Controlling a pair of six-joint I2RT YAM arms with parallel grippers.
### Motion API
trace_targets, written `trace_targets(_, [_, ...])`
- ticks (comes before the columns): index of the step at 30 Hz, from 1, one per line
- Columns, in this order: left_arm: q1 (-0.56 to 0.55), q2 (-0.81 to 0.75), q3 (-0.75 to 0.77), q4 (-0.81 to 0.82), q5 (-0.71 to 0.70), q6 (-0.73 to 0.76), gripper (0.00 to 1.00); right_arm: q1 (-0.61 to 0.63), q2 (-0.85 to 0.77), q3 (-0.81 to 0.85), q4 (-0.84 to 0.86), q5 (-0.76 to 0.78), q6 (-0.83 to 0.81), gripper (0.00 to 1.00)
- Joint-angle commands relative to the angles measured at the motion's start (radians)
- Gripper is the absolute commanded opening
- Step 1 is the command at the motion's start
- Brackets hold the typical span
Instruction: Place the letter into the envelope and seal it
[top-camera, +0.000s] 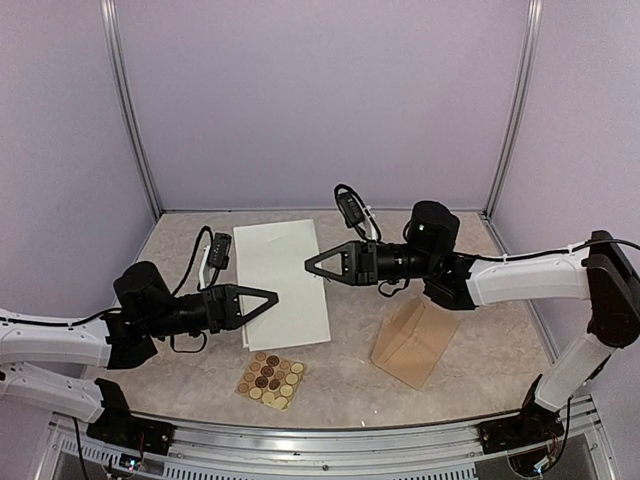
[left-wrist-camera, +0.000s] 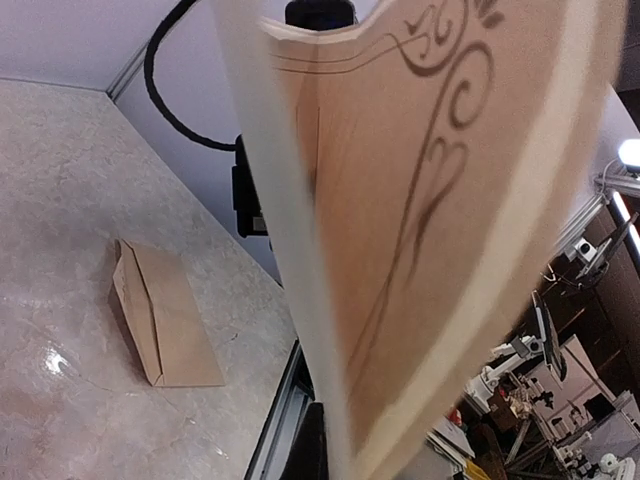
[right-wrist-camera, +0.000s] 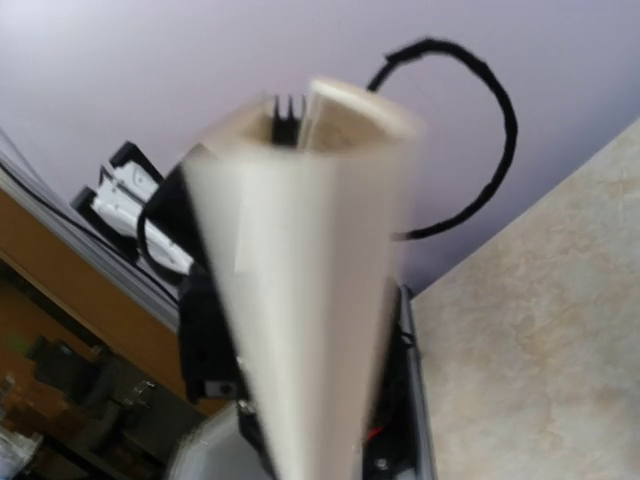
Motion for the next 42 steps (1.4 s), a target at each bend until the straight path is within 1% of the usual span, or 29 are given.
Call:
trace_targets(1, [-0.014, 0.010, 0.016, -0.007, 0.022, 0.015, 0.00, -0.017, 0.001, 0.008, 0.045, 0.023, 0.005, 0.00])
trace_targets(4, [-0.016, 0.011, 0.018, -0.010, 0.026, 0.015, 0.00, -0.021, -0.004, 0.009, 0.040, 0.032, -0.001, 0.02])
trace_targets(5, [-0.016, 0.012, 0.018, -0.010, 0.027, 0.017, 0.00, -0.023, -0.003, 0.012, 0.036, 0.032, -0.001, 0.13])
trace_targets(6, [-0.017, 0.012, 0.017, -0.011, 0.026, 0.016, 0.00, -0.023, -0.004, 0.014, 0.037, 0.034, 0.000, 0.09])
trace_targets(7, [-0.017, 0.013, 0.018, -0.011, 0.027, 0.017, 0.00, -0.023, -0.005, 0.015, 0.037, 0.038, -0.002, 0.00])
trace_targets(9, [-0.019, 0.013, 0.018, -0.013, 0.030, 0.017, 0.00, -0.025, -0.007, 0.019, 0.031, 0.047, -0.009, 0.00])
trace_targets(10, [-0.019, 0.012, 0.018, -0.014, 0.031, 0.018, 0.00, -0.028, -0.007, 0.021, 0.028, 0.046, -0.010, 0.02])
trace_targets(11, [-0.021, 0.012, 0.018, -0.016, 0.033, 0.019, 0.00, -0.032, -0.006, 0.025, 0.026, 0.044, -0.008, 0.14])
trace_targets(12, [-0.022, 0.010, 0.019, -0.019, 0.034, 0.020, 0.00, -0.035, -0.004, 0.027, 0.029, 0.044, -0.005, 0.12])
trace_targets(13, [-0.023, 0.009, 0.019, -0.021, 0.033, 0.022, 0.00, -0.037, -0.005, 0.026, 0.034, 0.046, -0.004, 0.03])
trace_targets(14, [-0.023, 0.009, 0.018, -0.024, 0.033, 0.021, 0.00, -0.039, -0.005, 0.028, 0.035, 0.052, -0.005, 0.00])
trace_targets(16, [-0.025, 0.006, 0.019, -0.029, 0.033, 0.022, 0.00, -0.042, -0.003, 0.036, 0.035, 0.050, -0.007, 0.03])
trace_targets(17, [-0.026, 0.005, 0.017, -0.030, 0.033, 0.023, 0.00, -0.043, -0.001, 0.042, 0.036, 0.047, -0.003, 0.12])
trace_targets(18, [-0.027, 0.003, 0.018, -0.032, 0.033, 0.023, 0.00, -0.045, 0.002, 0.045, 0.039, 0.045, 0.000, 0.09])
trace_targets(19, [-0.028, 0.002, 0.016, -0.033, 0.032, 0.023, 0.00, -0.045, 0.004, 0.046, 0.045, 0.047, 0.002, 0.02])
trace_targets(20, [-0.028, 0.001, 0.015, -0.033, 0.032, 0.023, 0.00, -0.045, 0.003, 0.047, 0.047, 0.047, 0.000, 0.00])
trace_targets(21, [-0.029, 0.000, 0.015, -0.034, 0.033, 0.023, 0.00, -0.046, 0.004, 0.050, 0.045, 0.047, -0.001, 0.00])
trace_targets(23, [-0.030, -0.001, 0.015, -0.037, 0.033, 0.024, 0.00, -0.048, 0.007, 0.057, 0.044, 0.043, 0.000, 0.11])
trace_targets(25, [-0.032, -0.001, 0.015, -0.037, 0.033, 0.023, 0.00, -0.050, 0.008, 0.060, 0.045, 0.047, 0.001, 0.00])
trace_targets(27, [-0.034, 0.001, 0.014, -0.039, 0.035, 0.024, 0.00, -0.051, 0.009, 0.067, 0.040, 0.047, -0.002, 0.00])
trace_targets(28, [-0.034, 0.001, 0.015, -0.040, 0.035, 0.024, 0.00, -0.052, 0.010, 0.071, 0.035, 0.047, -0.003, 0.07])
trace_targets(29, [-0.034, 0.002, 0.015, -0.040, 0.035, 0.025, 0.00, -0.054, 0.012, 0.075, 0.031, 0.047, -0.002, 0.07])
trace_targets(30, [-0.034, 0.002, 0.016, -0.040, 0.036, 0.025, 0.00, -0.056, 0.014, 0.076, 0.033, 0.047, -0.002, 0.00])
trace_targets(33, [-0.036, 0.004, 0.016, -0.040, 0.038, 0.026, 0.00, -0.058, 0.013, 0.081, 0.034, 0.051, -0.006, 0.00])
trace_targets(35, [-0.037, 0.003, 0.017, -0.042, 0.039, 0.026, 0.00, -0.062, 0.014, 0.087, 0.032, 0.048, -0.003, 0.06])
trace_targets(37, [-0.036, 0.002, 0.017, -0.044, 0.040, 0.025, 0.00, -0.066, 0.010, 0.087, 0.035, 0.052, -0.005, 0.00])
trace_targets(39, [-0.038, 0.000, 0.017, -0.047, 0.040, 0.026, 0.00, -0.070, 0.008, 0.090, 0.034, 0.053, -0.010, 0.00])
trace_targets(40, [-0.039, -0.001, 0.017, -0.049, 0.039, 0.026, 0.00, -0.071, 0.008, 0.093, 0.032, 0.051, -0.011, 0.05])
trace_targets(42, [-0.038, -0.004, 0.015, -0.049, 0.038, 0.026, 0.00, -0.073, 0.008, 0.097, 0.026, 0.051, -0.012, 0.00])
